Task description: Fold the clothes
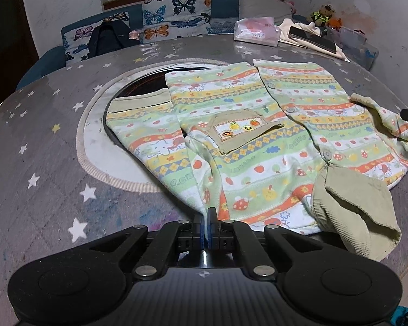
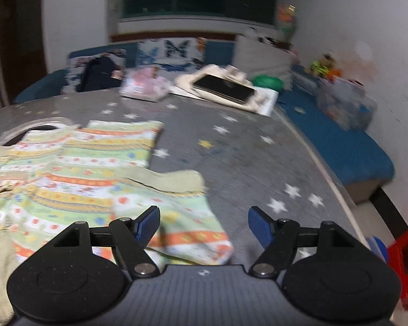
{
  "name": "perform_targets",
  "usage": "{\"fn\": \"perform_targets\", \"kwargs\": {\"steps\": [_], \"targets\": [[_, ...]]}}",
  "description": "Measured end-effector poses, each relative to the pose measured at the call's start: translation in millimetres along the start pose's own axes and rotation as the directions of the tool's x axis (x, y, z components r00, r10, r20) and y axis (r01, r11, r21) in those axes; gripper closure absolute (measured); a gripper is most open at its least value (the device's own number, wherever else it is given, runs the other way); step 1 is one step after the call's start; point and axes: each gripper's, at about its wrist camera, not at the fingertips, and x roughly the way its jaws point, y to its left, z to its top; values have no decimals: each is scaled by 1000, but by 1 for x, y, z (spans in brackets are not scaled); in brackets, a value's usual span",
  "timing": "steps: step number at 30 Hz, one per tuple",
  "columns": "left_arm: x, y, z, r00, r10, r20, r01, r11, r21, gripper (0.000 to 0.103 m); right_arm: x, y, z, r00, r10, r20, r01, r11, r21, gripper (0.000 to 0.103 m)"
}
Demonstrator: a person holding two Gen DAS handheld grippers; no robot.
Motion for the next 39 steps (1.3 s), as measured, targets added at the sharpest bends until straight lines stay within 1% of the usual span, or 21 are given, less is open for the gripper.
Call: {"fn": "perform_targets", "kwargs": {"steps": [5,6,9,11,12,14,16,20,22,25,29,31,32,34,38,39], "targets": [[-1,2,1,1000,-4,-12,4,1000,-21,100,0,33,5,994,106,9,-105,991,-84,28],[-1,2,2,1000,-7,-15,7,1000,-22,98,1,41,6,992,130,8,-128,986,-107,26],[-2,2,5,1000,-2,-24,1,1000,-28,90,6,63,4,986,168,-3,-166,970,-175,26],[-5,3,5,1000,5,-22,-5,1000,-20,81,8,75,2,983,185,-8,-182,960,-211,25],[-7,4,5,1000,9,-17,-9,1000,-13,77,9,80,0,981,195,-13,-193,955,-224,25],[-13,8,7,1000,16,1,-16,1000,-12,74,10,88,-2,977,214,-16,-211,944,-252,24],[-20,14,12,999,27,23,-26,999,-24,69,9,95,-4,974,224,-17,-220,936,-274,21],[-22,21,32,995,62,75,-59,997,-41,69,16,102,-7,972,235,-25,-231,928,-292,20],[-16,24,45,993,74,90,-70,996,-49,69,20,105,-9,971,236,-33,-235,926,-294,20],[0,25,63,993,70,93,-65,996,-54,69,27,106,-11,971,235,-48,-239,928,-286,19],[30,23,82,997,56,61,-54,998,-45,66,34,107,-14,969,241,-62,-248,929,-276,16],[45,20,88,996,79,45,-78,997,-29,63,36,107,-15,968,245,-64,-253,929,-270,14],[51,20,89,996,80,36,-79,997,-22,62,37,108,-16,967,247,-64,-255,930,-266,14],[61,19,91,997,76,20,-76,997,-13,57,39,108,-16,966,252,-64,-260,929,-262,11],[76,21,93,996,94,3,-94,995,-15,56,42,107,-16,962,263,-68,-272,929,-252,8],[80,24,93,995,97,0,-97,995,-24,57,43,107,-16,962,265,-69,-274,929,-250,6]]}}
